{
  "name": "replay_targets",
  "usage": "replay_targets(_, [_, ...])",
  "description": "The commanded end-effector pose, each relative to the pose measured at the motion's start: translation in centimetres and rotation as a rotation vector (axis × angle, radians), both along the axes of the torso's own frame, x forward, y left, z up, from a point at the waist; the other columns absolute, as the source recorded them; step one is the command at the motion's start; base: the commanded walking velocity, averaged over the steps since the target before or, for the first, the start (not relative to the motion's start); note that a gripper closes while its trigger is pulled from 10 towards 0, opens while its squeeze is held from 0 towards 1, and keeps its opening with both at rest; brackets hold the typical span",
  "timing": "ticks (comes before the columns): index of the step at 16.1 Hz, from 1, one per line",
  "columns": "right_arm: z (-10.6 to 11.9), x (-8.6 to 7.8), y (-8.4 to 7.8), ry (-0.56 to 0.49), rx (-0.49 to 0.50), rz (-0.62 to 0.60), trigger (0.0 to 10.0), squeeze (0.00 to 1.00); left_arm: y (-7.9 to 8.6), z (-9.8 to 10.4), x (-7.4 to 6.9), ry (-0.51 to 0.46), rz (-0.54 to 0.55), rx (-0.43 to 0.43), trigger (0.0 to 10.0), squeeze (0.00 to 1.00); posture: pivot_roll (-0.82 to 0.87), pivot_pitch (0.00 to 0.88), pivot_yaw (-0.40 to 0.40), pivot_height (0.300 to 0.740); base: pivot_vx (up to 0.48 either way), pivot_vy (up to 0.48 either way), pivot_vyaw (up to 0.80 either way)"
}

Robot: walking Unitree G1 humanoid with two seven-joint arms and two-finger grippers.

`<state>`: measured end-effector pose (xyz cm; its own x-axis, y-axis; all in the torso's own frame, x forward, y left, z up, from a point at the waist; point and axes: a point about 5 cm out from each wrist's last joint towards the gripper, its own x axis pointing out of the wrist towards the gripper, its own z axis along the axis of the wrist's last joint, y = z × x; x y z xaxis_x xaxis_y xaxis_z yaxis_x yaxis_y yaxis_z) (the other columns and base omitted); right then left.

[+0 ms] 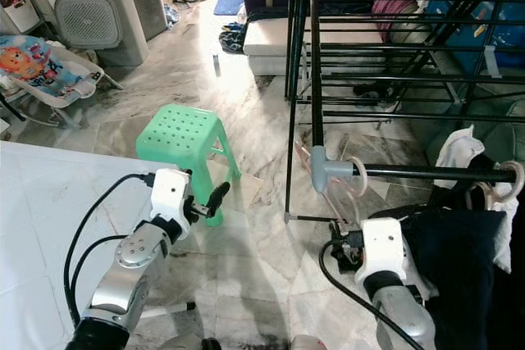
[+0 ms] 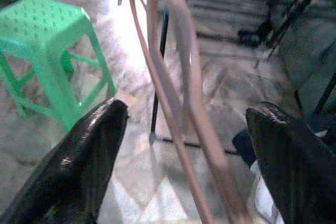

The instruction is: Hang hanger

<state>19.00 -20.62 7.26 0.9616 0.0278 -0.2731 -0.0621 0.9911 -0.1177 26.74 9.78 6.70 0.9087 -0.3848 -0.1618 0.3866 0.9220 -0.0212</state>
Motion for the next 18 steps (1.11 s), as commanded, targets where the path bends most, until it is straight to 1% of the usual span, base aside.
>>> replay_targets(1, [0.97, 0.28, -0.08, -0.046, -0.006, 0.010, 10.0, 1.00, 0.21, 0.26, -0.03, -0.012, -0.006, 0.016, 10.0, 0.00, -0.10, 0.000, 0.059, 0.740, 0.000, 0.000, 0.00])
replay_targets(2, [0.99, 0.35, -0.07, -0.048, -0.010, 0.016, 10.0, 1.00, 0.17, 0.23, -0.04, -0.012, -0.009, 0.022, 10.0, 0.00, -0.10, 0.000, 0.059, 0.740, 0.000, 0.000, 0.00])
replay_targets(5, [0.88, 0.40, -0.05, -0.049, -0.013, 0.020, 10.0, 1.00, 0.14, 0.20, -0.01, -0.012, -0.011, 0.027, 10.0, 0.00, -0.09, 0.000, 0.058, 0.740, -0.266, 0.000, 0.00])
replay_targets(10, [1.02, 0.52, 0.02, -0.070, -0.020, 0.012, 10.0, 1.00, 0.20, 0.23, 0.04, -0.014, -0.012, 0.032, 10.0, 0.00, -0.09, 0.000, 0.061, 0.740, -0.341, 0.000, 0.00])
replay_targets(15, [0.84, 0.61, 0.13, -0.072, -0.023, 0.008, 10.0, 1.00, 0.12, 0.23, 0.07, -0.013, -0.015, 0.034, 10.0, 0.00, -0.09, 0.000, 0.062, 0.740, -0.397, -0.250, 0.00])
replay_targets(18, [1.09, 0.58, -0.02, -0.094, -0.056, -0.025, 10.0, 1.00, 0.14, 0.24, 0.02, -0.012, -0.017, 0.035, 10.0, 0.00, -0.09, 0.000, 0.063, 0.740, -0.368, -0.251, 0.00])
